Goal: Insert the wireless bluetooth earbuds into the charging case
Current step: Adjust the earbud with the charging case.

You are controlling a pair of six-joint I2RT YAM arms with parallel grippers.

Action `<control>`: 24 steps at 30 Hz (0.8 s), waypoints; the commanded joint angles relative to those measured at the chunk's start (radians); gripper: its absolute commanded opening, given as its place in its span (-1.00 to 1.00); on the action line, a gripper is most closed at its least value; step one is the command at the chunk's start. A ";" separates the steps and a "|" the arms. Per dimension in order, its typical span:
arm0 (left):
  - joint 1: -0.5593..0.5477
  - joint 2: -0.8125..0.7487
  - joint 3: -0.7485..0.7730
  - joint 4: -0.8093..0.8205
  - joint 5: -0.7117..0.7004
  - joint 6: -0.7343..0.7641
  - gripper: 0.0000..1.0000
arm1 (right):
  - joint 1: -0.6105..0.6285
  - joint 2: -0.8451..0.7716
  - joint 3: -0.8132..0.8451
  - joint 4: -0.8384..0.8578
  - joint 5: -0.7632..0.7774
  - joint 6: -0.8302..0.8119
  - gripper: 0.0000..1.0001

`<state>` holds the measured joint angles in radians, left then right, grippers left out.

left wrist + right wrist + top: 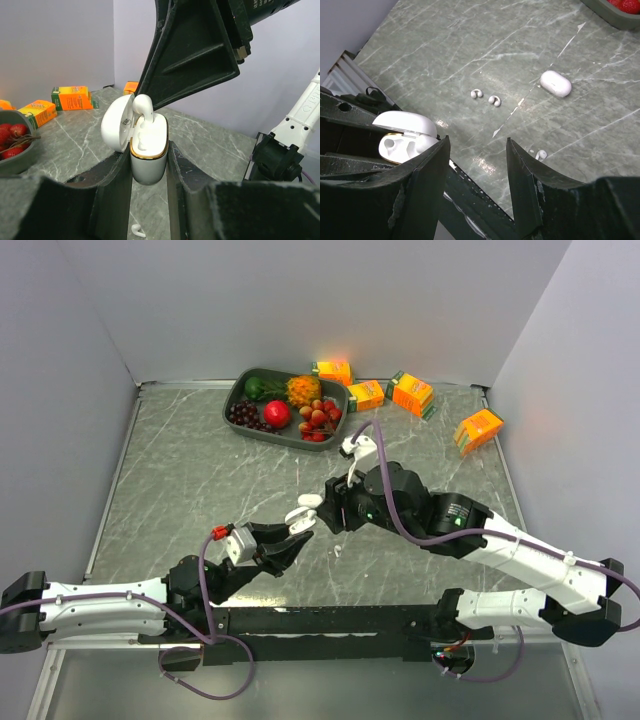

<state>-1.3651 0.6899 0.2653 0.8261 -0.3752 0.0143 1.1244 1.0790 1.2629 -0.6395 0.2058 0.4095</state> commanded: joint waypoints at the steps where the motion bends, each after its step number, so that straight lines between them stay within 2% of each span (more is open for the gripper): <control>1: -0.003 0.003 0.015 0.019 -0.018 -0.008 -0.98 | 0.037 -0.019 0.053 0.024 -0.020 -0.003 0.14; 7: -0.002 0.007 0.015 0.019 -0.027 -0.008 -0.98 | 0.058 -0.014 0.066 0.024 -0.016 -0.011 0.14; 12: -0.002 -0.012 0.008 -0.001 -0.053 -0.008 -0.98 | 0.045 -0.039 0.070 -0.054 0.110 0.021 0.18; 14: -0.003 -0.041 0.002 -0.015 -0.063 -0.007 -0.98 | 0.006 -0.083 0.029 -0.058 0.112 0.040 0.19; 18: -0.002 -0.111 -0.026 -0.057 -0.097 -0.007 -0.98 | -0.138 -0.148 -0.095 -0.039 0.020 0.066 0.19; 24: -0.003 -0.233 -0.038 -0.186 -0.133 -0.042 -0.98 | -0.156 -0.070 -0.273 0.020 -0.051 0.106 0.17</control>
<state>-1.3659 0.5220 0.2337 0.7052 -0.4641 0.0139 0.9688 0.9371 1.0740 -0.6621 0.2241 0.4747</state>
